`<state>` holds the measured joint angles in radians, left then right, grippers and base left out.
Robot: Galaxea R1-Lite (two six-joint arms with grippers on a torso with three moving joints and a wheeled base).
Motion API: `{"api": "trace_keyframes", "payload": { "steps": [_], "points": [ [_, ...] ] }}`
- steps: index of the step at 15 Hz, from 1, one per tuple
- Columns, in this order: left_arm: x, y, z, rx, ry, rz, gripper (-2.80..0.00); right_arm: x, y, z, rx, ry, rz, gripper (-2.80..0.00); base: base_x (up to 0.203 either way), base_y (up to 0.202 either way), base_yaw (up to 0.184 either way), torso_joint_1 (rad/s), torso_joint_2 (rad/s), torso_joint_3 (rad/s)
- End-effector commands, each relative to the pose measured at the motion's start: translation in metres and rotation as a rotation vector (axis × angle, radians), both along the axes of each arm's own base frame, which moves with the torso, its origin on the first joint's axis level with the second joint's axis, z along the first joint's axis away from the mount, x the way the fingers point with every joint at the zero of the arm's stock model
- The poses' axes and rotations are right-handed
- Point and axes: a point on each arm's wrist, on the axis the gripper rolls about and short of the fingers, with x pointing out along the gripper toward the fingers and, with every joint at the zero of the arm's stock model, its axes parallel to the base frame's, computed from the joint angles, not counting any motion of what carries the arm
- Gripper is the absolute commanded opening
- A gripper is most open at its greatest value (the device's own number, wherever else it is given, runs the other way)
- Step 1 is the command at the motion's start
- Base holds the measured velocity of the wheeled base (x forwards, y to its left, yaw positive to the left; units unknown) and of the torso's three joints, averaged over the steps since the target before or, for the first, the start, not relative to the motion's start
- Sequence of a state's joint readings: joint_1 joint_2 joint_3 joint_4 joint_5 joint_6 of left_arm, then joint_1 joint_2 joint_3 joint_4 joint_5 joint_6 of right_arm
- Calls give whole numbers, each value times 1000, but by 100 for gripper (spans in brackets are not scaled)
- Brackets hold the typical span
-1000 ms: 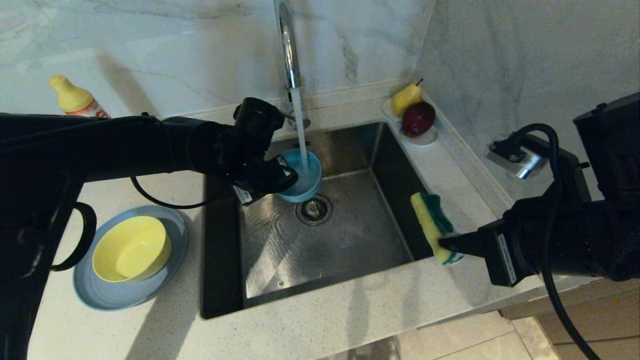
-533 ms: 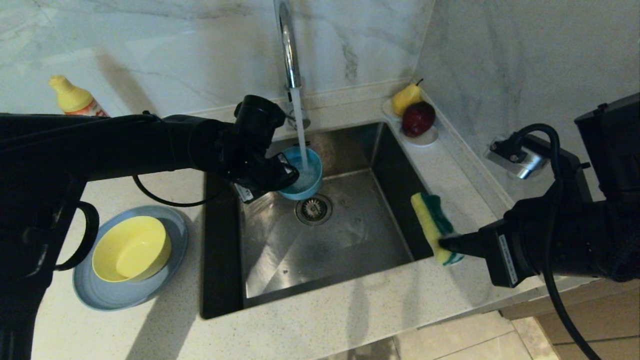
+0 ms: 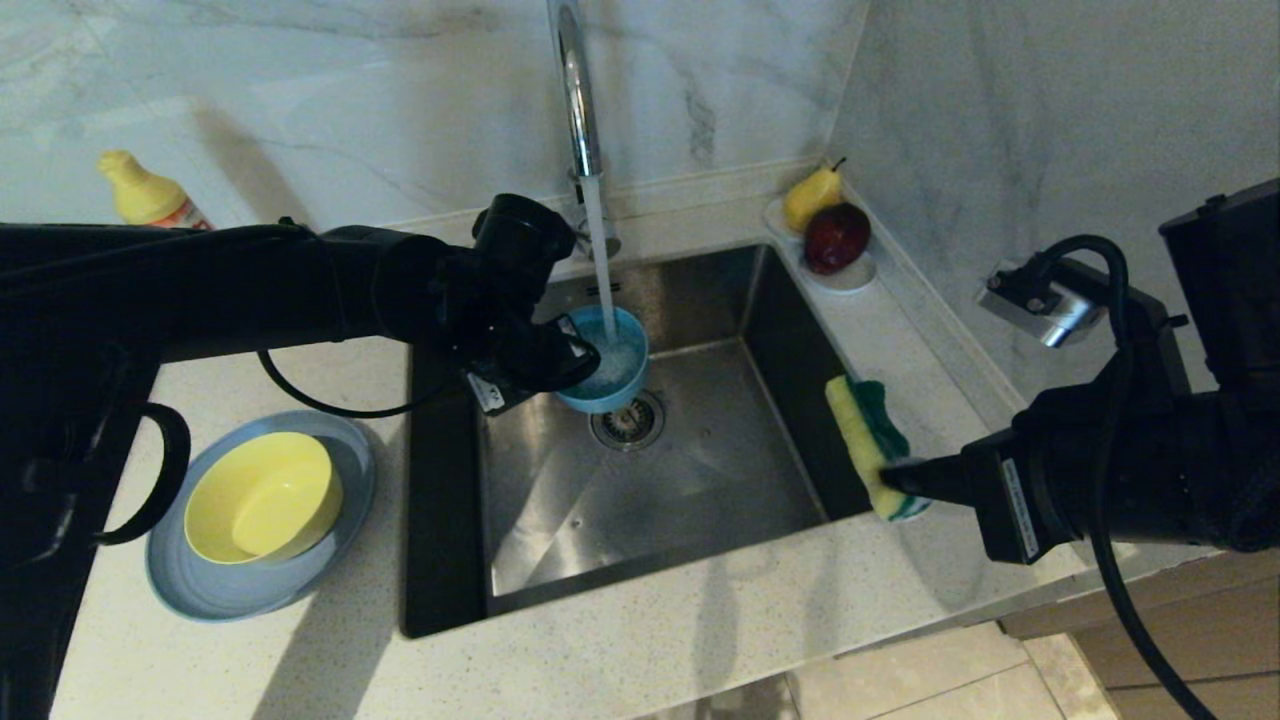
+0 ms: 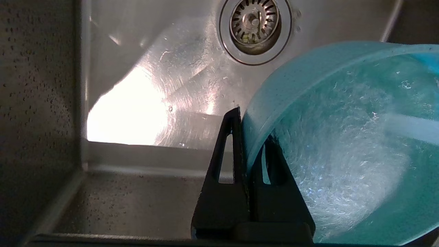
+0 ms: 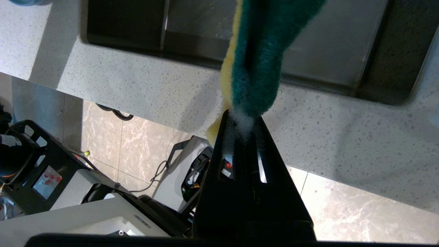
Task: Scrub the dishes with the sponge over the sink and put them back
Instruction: Wash the bowl
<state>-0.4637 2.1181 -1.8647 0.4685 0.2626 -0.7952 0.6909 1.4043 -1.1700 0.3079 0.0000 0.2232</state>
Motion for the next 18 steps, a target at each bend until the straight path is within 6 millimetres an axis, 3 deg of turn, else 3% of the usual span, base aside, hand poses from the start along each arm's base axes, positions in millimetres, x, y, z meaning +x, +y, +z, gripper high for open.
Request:
{"api": "trace_keyframes", "payload": {
  "steps": [1, 6, 10, 14, 18],
  "points": [
    [-5, -2, 5, -6, -9, -4, -280, -1, -1, 1, 2, -3, -2, -280, 0, 0, 0, 0, 0, 0],
    [-29, 19, 41, 47, -111, 79, -280, -5, -5, 2, 8, -6, -3, -280, 0, 0, 0, 0, 0, 0],
    [-64, 45, 81, 100, -214, 122, -280, -6, -6, 2, 11, -2, -8, -280, 0, 0, 0, 0, 0, 0],
    [-72, 63, 99, 178, -335, 161, -280, -6, -6, 2, 8, -5, -9, -280, 0, 0, 0, 0, 0, 0],
    [-77, 69, 115, 245, -484, 134, -280, -3, -5, 2, 6, -5, -9, -280, 0, 0, 0, 0, 0, 0]
  ]
}}
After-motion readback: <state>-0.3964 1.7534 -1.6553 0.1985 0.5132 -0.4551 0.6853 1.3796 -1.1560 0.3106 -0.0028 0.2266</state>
